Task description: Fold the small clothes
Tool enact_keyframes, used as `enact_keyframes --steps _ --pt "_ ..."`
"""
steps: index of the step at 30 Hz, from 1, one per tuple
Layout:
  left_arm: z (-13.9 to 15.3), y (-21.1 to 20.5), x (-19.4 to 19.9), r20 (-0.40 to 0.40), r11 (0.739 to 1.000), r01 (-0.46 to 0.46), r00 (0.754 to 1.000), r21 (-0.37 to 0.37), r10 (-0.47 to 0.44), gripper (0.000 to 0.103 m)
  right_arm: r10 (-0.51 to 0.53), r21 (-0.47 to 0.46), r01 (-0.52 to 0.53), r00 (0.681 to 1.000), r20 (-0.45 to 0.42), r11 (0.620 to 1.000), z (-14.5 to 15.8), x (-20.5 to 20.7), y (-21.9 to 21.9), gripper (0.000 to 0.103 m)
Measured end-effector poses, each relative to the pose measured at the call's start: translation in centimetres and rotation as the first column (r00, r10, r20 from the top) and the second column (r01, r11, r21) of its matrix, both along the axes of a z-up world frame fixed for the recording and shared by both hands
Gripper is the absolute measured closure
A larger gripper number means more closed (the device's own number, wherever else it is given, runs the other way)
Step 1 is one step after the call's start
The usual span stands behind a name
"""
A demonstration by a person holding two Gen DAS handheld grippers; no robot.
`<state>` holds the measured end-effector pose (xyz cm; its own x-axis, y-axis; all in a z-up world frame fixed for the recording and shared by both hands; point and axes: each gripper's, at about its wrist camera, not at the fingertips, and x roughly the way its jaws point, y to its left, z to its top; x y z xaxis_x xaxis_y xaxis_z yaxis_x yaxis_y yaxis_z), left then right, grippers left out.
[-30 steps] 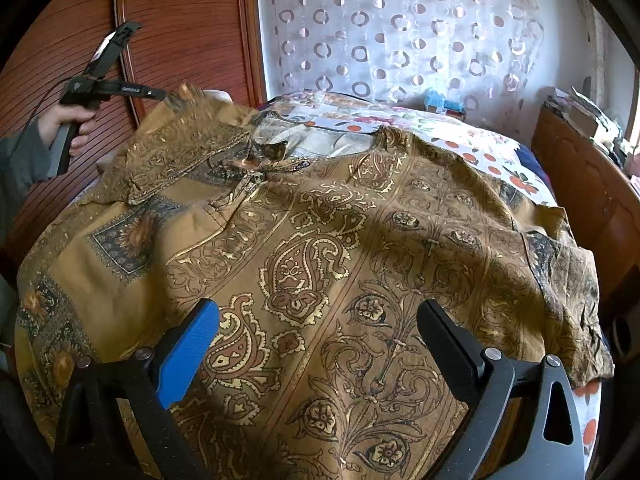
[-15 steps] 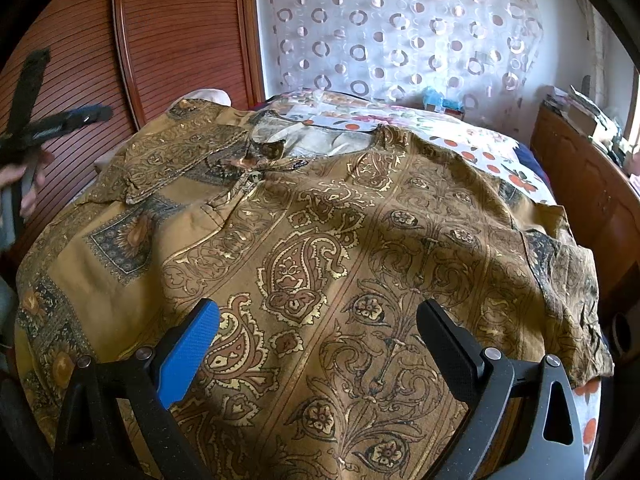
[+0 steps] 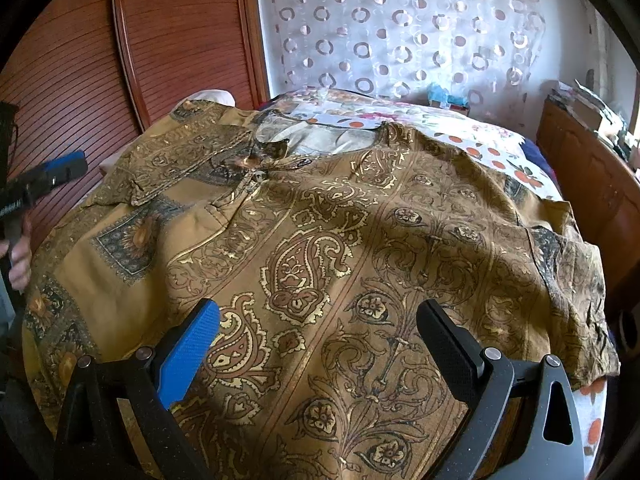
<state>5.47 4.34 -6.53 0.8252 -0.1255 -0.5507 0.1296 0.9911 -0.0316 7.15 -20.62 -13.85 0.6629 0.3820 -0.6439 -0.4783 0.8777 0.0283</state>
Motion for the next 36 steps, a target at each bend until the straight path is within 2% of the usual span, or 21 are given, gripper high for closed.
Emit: enact_keyframes --steps 6,9,13,18,25,30,36 --pt "-0.1 -1.1 -1.6 -0.001 1.000 0.019 1.000 0.000 -0.019 0.024 -0.037 -0.020 0.038 0.998 0.044 0.999 1.0 -1.6 -1.6 0.004" --pt "-0.1 -1.9 -2.1 0.008 1.000 0.026 1.000 -0.001 -0.026 0.024 -0.069 -0.008 0.070 0.996 0.059 0.998 1.8 -2.5 -3.9 0.009" --pt "-0.1 -2.7 -2.5 0.012 0.999 0.037 0.999 -0.006 -0.037 0.024 -0.155 -0.004 0.156 0.984 0.086 0.988 2.8 -3.4 -7.9 0.019" --pt "-0.1 -4.1 -2.7 0.013 0.998 0.057 0.998 -0.010 -0.056 0.024 -0.294 0.009 0.295 0.952 0.085 0.956 2.6 -3.4 -13.4 0.022" --pt "0.1 -6.2 -3.2 0.018 0.995 0.100 0.995 0.002 -0.100 0.024 -0.405 0.046 0.405 0.914 0.012 0.913 1.1 -2.4 -18.9 0.032" --pt "0.1 -7.2 -3.4 0.015 0.993 0.121 0.993 0.009 -0.121 0.024 -0.413 0.095 0.418 0.908 -0.072 0.903 -0.3 -1.2 -20.7 0.034" --pt "-0.2 -7.5 -3.3 0.001 0.993 0.121 0.993 0.013 -0.121 0.024 -0.405 0.103 0.425 0.898 -0.175 0.899 -1.0 0.9 -21.7 0.038"
